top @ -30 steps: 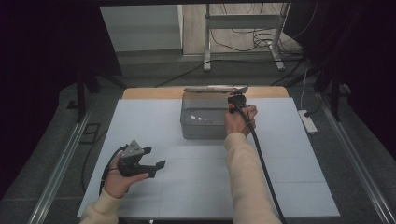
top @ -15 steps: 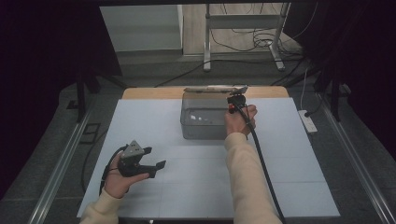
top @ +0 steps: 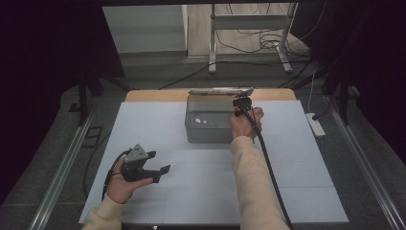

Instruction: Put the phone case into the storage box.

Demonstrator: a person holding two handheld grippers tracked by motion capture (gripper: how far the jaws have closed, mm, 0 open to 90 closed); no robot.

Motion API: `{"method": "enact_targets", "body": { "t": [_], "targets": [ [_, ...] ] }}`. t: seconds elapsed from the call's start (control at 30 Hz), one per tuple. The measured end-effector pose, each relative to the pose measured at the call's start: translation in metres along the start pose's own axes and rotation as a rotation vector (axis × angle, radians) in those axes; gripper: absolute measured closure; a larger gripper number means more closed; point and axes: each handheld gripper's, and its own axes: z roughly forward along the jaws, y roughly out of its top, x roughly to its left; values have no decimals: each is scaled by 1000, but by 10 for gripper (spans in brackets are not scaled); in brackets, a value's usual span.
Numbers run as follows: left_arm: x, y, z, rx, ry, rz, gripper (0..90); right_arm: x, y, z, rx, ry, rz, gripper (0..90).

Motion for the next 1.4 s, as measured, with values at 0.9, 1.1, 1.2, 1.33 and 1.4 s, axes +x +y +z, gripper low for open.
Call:
{"method": "enact_targets", "body": {
  "t": [0.9, 1.1, 1.2, 1.33, 1.4],
  "targets": [
    [-1, 0, 0, 0, -2, 1, 196, 2, 6, -16, -97, 1, -21, 642],
    [-1, 0, 0, 0, -2, 0, 195, 0, 7, -19, -106, -4, -19, 633],
    [-1, 1, 0, -1, -2, 0, 196, -1, 7, -20, -111, -1, -20, 628],
    [-1, 1, 0, 0, -3, 1, 196, -2, 8, -24, -127, 11, -20, 621],
    [-1, 1, 0, 0, -2, 1, 196, -3, 9, -25, -131, 19, -23, 618]
  ]
}}
